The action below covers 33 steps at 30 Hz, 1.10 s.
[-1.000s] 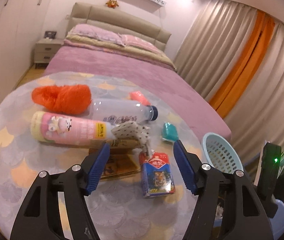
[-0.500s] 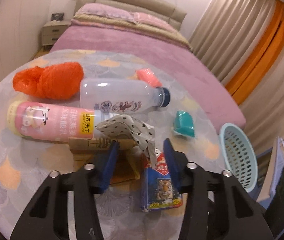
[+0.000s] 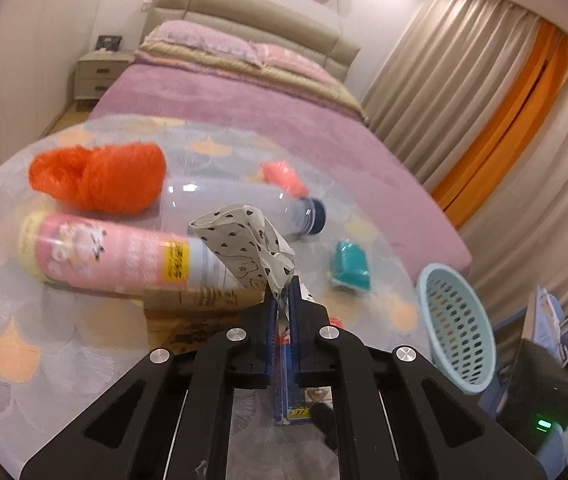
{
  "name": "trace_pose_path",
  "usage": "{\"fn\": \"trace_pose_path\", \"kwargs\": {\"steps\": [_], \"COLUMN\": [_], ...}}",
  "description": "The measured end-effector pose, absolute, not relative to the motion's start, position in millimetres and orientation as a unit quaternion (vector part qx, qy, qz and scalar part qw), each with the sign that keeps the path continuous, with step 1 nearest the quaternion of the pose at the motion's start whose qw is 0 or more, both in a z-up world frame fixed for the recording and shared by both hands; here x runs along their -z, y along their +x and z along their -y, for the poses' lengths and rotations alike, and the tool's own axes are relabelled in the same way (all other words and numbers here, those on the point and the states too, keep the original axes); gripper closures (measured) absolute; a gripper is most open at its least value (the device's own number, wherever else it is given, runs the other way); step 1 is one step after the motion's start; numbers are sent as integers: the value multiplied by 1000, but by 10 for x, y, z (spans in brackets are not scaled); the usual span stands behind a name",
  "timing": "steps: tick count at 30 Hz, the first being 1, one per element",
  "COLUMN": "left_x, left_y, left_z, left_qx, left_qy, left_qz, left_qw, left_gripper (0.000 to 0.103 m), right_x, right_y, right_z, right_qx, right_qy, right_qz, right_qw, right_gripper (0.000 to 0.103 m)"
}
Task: Collect trash
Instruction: 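Grasp the polka-dot tissue with the left tool while the right tool grasps the tiger card box, then carry the tissue and card box over the blue basket and open both tools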
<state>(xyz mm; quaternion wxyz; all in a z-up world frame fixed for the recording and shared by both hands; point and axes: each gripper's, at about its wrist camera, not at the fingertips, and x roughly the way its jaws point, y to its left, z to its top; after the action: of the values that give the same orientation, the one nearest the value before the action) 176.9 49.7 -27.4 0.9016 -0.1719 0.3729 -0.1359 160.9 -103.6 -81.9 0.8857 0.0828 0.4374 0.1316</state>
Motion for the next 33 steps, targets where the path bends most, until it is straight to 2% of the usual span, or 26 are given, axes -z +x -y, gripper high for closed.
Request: {"fn": "trace_pose_path", "kwargs": {"steps": [8, 17, 19, 21, 33], "left_x": [60, 47, 38, 24, -49], "left_y": [1569, 1401, 1379, 1365, 1277], "left_z": [-704, -825, -865, -881, -744], "left_qx": [134, 142, 142, 143, 181], "left_qy": [-173, -166, -164, -163, -156], "left_qz": [-338, -328, -326, -324, -304], "left_qw": [915, 919, 920, 921, 922], "left_gripper": [99, 99, 99, 99, 99], "right_x": [886, 936, 947, 949, 845], "right_y": [1788, 1832, 1818, 1790, 1636], "right_z": [937, 632, 614, 595, 842], "right_qx": [-130, -76, -75, -74, -75], "right_qy": [98, 14, 5, -9, 7], "right_qz": [-456, -447, -445, -442, -430], "right_qw": [875, 891, 892, 894, 900], "right_gripper": [22, 23, 28, 40, 42]}}
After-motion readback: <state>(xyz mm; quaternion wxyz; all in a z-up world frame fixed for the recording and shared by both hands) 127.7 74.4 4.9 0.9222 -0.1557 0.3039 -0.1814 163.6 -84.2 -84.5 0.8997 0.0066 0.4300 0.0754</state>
